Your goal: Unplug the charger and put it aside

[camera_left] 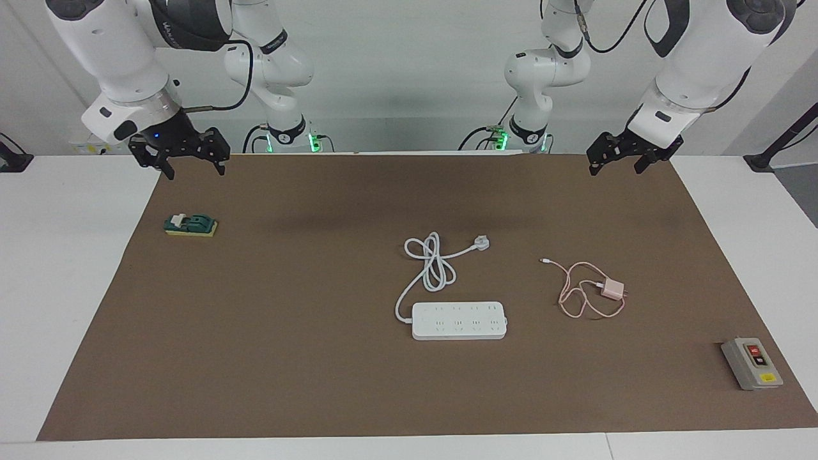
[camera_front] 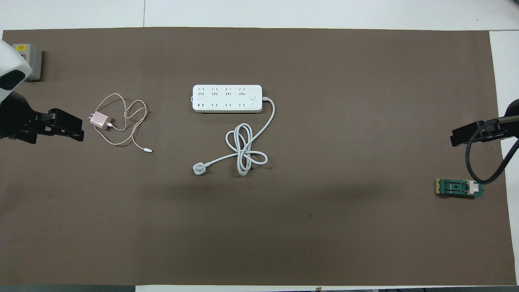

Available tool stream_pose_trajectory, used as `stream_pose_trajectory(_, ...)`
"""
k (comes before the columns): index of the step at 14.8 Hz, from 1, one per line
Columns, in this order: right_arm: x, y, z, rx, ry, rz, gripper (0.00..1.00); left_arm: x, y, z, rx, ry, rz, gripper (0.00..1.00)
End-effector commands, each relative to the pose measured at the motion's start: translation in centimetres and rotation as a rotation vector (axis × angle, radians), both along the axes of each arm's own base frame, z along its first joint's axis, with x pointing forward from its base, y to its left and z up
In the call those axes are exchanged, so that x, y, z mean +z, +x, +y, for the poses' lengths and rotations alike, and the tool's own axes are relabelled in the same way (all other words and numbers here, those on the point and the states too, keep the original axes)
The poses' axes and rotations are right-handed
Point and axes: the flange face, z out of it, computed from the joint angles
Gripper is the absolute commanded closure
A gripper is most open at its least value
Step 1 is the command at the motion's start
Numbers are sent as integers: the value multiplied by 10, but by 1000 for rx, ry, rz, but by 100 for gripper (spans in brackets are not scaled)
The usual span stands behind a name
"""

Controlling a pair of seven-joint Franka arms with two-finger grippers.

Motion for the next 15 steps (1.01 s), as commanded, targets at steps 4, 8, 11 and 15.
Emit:
stream_pose_trajectory(4, 4, -2, 1, -13, 10, -5, 0, 0, 0, 1, -13, 17, -11, 0)
stream_pose_trajectory(8, 4, -2, 2, -12, 10, -5, 0, -2, 1, 4, -10, 17, -16, 0)
stream_pose_trajectory(11, 4, -2, 2, -12, 8, -5, 0, -2, 2, 4, -7, 16, -23, 0)
stream_pose_trajectory(15, 4, -2, 2, -12, 8, -5, 0, -3, 2, 5, -5, 17, -17, 0)
